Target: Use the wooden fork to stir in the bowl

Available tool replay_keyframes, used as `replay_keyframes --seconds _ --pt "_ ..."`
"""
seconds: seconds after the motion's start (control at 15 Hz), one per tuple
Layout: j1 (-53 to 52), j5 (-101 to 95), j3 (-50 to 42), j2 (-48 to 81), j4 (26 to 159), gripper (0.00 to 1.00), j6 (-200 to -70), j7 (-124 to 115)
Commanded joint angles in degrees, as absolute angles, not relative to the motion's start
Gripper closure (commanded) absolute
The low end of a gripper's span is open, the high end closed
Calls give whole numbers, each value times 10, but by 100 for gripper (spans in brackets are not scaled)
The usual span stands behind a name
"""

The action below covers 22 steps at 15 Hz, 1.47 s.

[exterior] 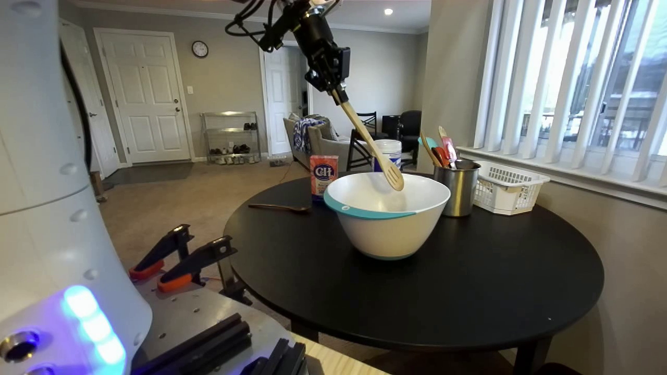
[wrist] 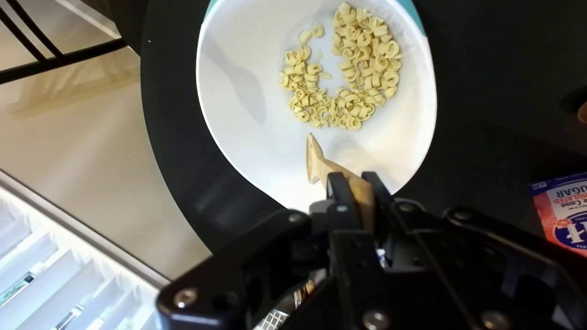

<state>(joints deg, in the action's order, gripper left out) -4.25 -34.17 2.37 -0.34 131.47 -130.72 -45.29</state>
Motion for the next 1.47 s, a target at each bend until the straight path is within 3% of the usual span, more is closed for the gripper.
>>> replay_keyframes --seconds 0.0,0.07,0.13,0.87,1.4 --pt "-39 -341 28 -4 1314 88 -1306 -452" --pt "-39 -341 28 -4 1314 88 -1306 -452" --pt "-37 -322 26 1 1312 97 -1304 -449" --pt "-18 -56 -3 83 1210 97 -1132 -466" --pt "-5 25 -28 99 1224 97 -1235 -444"
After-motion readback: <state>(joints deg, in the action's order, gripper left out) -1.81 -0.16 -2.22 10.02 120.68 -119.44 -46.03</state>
